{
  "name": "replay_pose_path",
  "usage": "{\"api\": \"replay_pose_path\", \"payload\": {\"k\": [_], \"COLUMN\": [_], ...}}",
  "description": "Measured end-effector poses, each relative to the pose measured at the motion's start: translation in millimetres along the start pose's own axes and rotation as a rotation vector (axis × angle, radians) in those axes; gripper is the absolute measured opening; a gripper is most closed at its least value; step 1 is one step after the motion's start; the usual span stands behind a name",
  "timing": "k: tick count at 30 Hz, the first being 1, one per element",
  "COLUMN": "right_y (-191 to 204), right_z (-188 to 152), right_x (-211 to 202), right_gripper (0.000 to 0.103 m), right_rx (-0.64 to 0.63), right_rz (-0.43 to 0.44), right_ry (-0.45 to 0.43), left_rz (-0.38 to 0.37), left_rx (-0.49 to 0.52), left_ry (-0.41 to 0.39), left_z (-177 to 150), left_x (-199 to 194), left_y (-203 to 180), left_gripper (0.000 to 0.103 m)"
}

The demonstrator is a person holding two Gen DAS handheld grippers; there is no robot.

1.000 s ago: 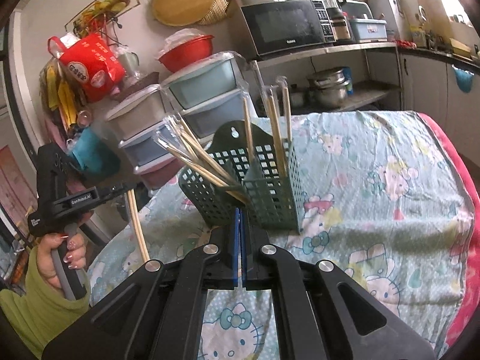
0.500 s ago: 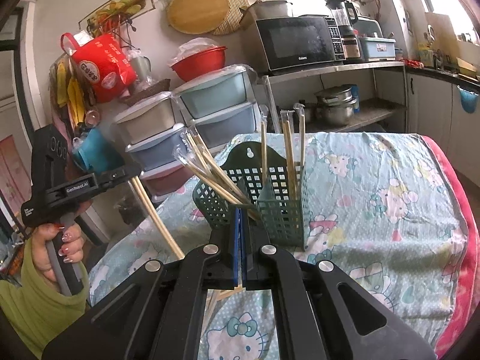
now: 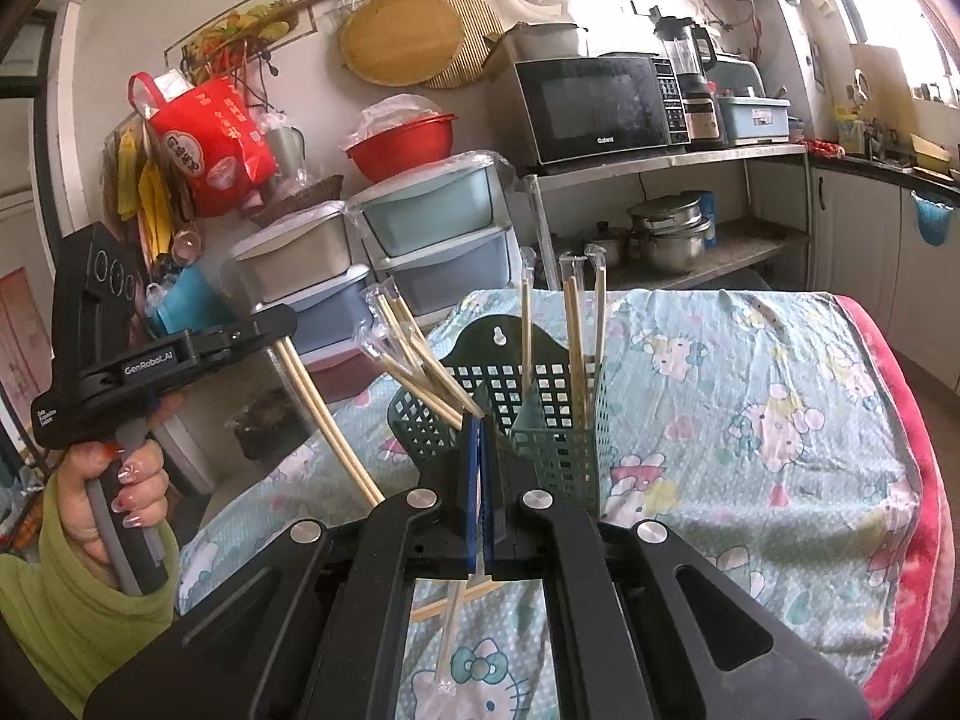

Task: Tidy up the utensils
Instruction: 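Lift the right tool's chopstick upright over the caddy while the left tool lifts its own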

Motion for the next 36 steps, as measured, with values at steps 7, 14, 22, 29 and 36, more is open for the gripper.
{"api": "replay_pose_path", "payload": {"k": [7,14,22,29,36], "right_y": [2,3,8,11,11], "right_z": [10,24,43,59,78], "right_x": [-3,-6,-10,-9,-8], "right_gripper": [0.001,0.001,0.001,0.001,0.001], "right_rx": [-0.016,-0.037,-0.063,-0.072,-0.084], "right_rz": [0.002,0.000,0.003,0.006,0.004], "right_ry": [-0.024,-0.048,-0.091,-0.120,-0.148], "left_rz": [-0.029,-0.055,-0.084,-0.098,-0.098], "left_rx": [0.027,0.044,0.075,0.097,0.110], "left_ry": [-0.010,-0.023,-0.034,-0.046,-0.061], "left_z": [9,19,32,45,58], "left_x": [8,16,27,35,41], "left_y": [-15,-29,-46,-56,-59], "left_gripper": [0.003,0.003,0.003,0.003,0.003]}}
Point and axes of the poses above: each gripper's, at about its wrist camera, not at the fingertips, and x roughly the way its jaws point, y to its left, z to its top, the point moved 7 cm from there along x, roughly the way its jaws point, and after that the axes turned 9 degrees about -y, right-handed, at the moved point
